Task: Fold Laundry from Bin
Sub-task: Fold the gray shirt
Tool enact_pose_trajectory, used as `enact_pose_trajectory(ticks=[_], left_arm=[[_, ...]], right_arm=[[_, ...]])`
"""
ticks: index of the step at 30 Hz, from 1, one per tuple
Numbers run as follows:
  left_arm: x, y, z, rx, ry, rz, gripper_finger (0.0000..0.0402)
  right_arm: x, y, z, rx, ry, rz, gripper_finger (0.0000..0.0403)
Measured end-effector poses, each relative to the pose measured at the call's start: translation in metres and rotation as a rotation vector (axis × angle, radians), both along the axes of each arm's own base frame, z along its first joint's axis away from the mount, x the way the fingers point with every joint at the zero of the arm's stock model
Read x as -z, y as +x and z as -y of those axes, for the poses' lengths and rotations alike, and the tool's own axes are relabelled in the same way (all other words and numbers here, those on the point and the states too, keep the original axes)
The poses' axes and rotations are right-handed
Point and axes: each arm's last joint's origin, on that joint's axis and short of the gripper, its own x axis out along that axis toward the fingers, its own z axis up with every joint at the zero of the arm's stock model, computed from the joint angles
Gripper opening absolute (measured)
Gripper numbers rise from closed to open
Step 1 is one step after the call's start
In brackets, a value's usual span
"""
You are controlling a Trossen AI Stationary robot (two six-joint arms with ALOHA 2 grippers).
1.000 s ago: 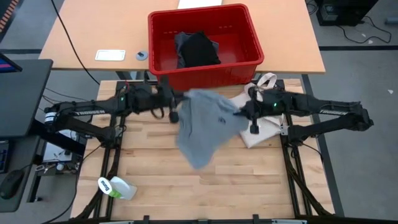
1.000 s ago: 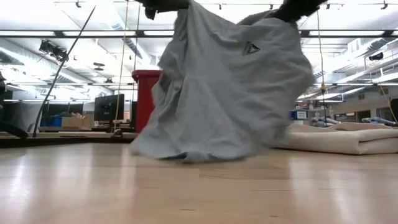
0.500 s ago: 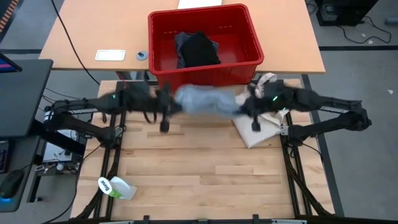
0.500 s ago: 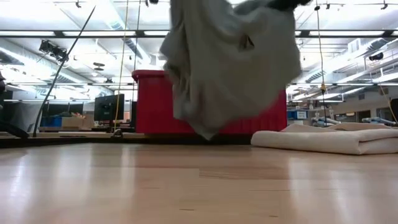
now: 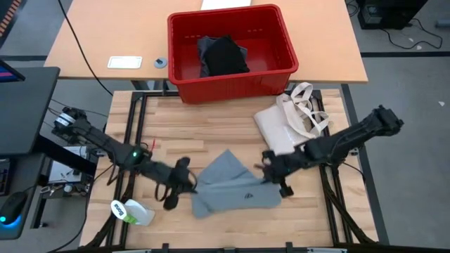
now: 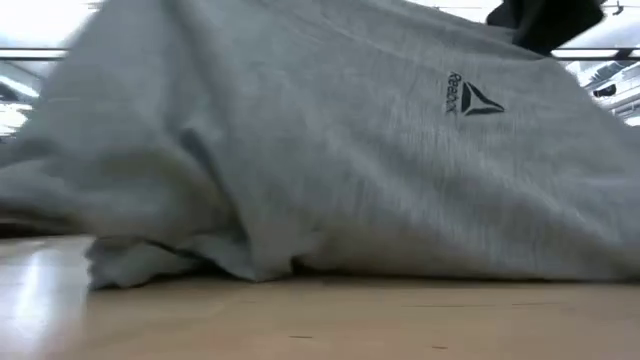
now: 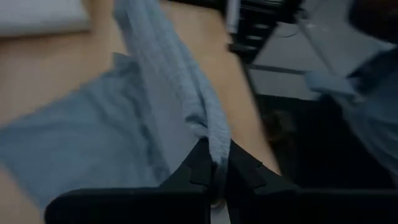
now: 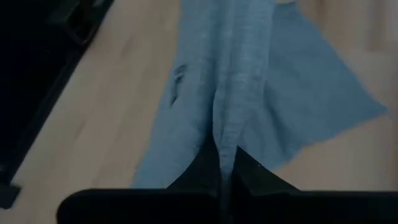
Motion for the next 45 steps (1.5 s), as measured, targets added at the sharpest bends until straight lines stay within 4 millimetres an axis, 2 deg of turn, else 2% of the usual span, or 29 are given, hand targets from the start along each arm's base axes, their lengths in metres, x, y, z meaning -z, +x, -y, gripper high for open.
enact_pose_trajectory(ticks=[4, 9, 15, 18, 22, 27, 31, 34, 37, 42, 45], left_arm=[[0.022, -0.011, 0.016, 0.047, -0.044, 0.016, 0.0023], [0.043, -0.016, 0.011, -0.073, -0.038, -0.033, 0.0023], [0.051, -0.015, -0.001, -0.11, 0.028, -0.093, 0.0023], [0.06, -0.02, -0.012, -0.159, 0.079, -0.211, 0.0023], [0.072, -0.029, -0.028, -0.31, 0.145, -0.376, 0.0023], [0.072, -0.027, -0.031, -0.307, 0.167, -0.366, 0.0023], [0.073, -0.028, -0.031, -0.303, 0.184, -0.373, 0.0033], [0.074, -0.031, -0.034, -0.363, 0.222, -0.386, 0.006], [0.077, -0.036, -0.039, -0.418, 0.305, -0.417, 0.0111], [0.08, -0.041, -0.053, -0.564, 0.378, -0.466, 0.0206], [0.074, -0.037, -0.054, -0.6, 0.327, -0.453, 0.0237]], right_arm=[[0.012, 0.006, -0.021, -0.051, -0.092, 0.026, 0.0014], [0.026, 0.022, -0.016, -0.062, -0.167, 0.043, 0.0016], [0.034, 0.037, 0.014, -0.031, -0.234, 0.035, 0.0018], [0.031, 0.044, 0.033, -0.013, -0.213, 0.068, 0.0019], [0.033, 0.054, 0.059, 0.023, -0.18, 0.099, 0.0019], [0.056, 0.066, 0.078, -0.01, -0.138, 0.04, 0.0037], [0.079, 0.073, 0.088, -0.005, -0.107, -0.037, 0.0088], [0.088, 0.074, 0.094, 0.023, -0.094, -0.073, 0.0137], [0.086, 0.072, 0.101, 0.064, -0.081, -0.085, 0.0183], [0.058, 0.059, 0.113, 0.155, -0.113, -0.036, 0.0247], [0.033, 0.045, 0.118, 0.235, -0.162, 0.011, 0.0271]])
